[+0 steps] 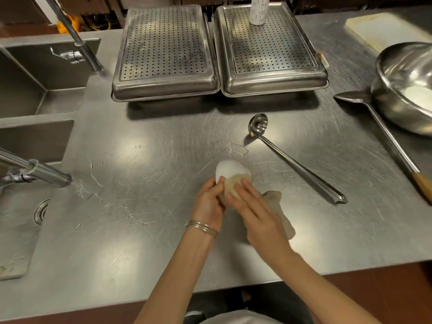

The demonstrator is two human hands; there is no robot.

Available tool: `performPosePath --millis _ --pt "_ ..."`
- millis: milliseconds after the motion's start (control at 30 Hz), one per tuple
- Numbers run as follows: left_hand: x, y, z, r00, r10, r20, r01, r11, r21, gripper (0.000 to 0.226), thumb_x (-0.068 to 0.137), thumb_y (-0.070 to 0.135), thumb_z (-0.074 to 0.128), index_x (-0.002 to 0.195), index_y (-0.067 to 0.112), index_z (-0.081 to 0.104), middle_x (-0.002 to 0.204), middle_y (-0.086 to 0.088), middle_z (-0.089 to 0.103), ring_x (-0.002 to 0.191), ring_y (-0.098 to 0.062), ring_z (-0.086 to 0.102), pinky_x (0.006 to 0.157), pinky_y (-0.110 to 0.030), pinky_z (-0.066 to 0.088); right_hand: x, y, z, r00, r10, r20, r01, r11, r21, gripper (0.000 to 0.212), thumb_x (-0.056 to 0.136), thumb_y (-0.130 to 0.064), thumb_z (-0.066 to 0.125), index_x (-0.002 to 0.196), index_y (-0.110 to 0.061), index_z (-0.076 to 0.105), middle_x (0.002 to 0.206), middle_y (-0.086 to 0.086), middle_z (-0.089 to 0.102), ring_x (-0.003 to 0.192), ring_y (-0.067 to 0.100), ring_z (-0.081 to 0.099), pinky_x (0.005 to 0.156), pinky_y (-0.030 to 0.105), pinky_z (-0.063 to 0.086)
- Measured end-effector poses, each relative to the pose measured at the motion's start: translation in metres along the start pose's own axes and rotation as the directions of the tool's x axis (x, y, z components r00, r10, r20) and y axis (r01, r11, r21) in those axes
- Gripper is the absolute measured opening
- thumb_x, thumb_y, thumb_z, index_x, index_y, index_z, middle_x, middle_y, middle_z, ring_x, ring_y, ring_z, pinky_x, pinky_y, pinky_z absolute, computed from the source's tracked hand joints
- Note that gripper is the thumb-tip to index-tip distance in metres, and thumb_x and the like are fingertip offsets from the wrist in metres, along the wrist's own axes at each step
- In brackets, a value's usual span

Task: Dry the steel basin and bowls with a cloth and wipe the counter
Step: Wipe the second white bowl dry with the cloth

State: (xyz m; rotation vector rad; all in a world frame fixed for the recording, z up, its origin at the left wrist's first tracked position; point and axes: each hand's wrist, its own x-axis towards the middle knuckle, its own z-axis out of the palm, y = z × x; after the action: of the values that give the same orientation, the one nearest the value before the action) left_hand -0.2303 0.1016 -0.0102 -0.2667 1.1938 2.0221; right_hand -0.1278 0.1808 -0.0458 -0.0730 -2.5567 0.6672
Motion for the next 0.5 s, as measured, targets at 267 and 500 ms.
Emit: performPosePath --millis 267,500 --pt "0.005 0.031 -0.003 0.982 0.108 0.157 -0.132 0.979 0.157 0.018 0.093 0.008 0.043 0.104 0.006 0.057 0.095 -0.003 0.066 0.089 -0.015 0.06 0.072 -0.025 0.053 -0.028 0.021 -0.03 0.989 0.12 -0.088 -0.12 0.993 0.012 0.029 0.095 -0.006 0.046 0.12 -0.002 0.059 0.129 0.017 0.054 0.132 0.021 0.039 0.111 0.027 0.03" --pt "-0.003 0.008 -0.016 0.955 0.097 0.281 -0.187 0.931 0.313 0.03 0.08 0.015 0.057 0.107 0.001 0.058 0.096 -0.007 0.067 0.089 -0.016 0.062 0.077 -0.027 0.051 -0.006 0.015 -0.034 0.994 -0.072 -0.082 0.065 0.994 -0.086 0.042 0.081 0.012 0.06 0.12 -0.001 0.06 0.134 0.014 0.051 0.13 0.027 0.042 0.11 0.027 0.032"
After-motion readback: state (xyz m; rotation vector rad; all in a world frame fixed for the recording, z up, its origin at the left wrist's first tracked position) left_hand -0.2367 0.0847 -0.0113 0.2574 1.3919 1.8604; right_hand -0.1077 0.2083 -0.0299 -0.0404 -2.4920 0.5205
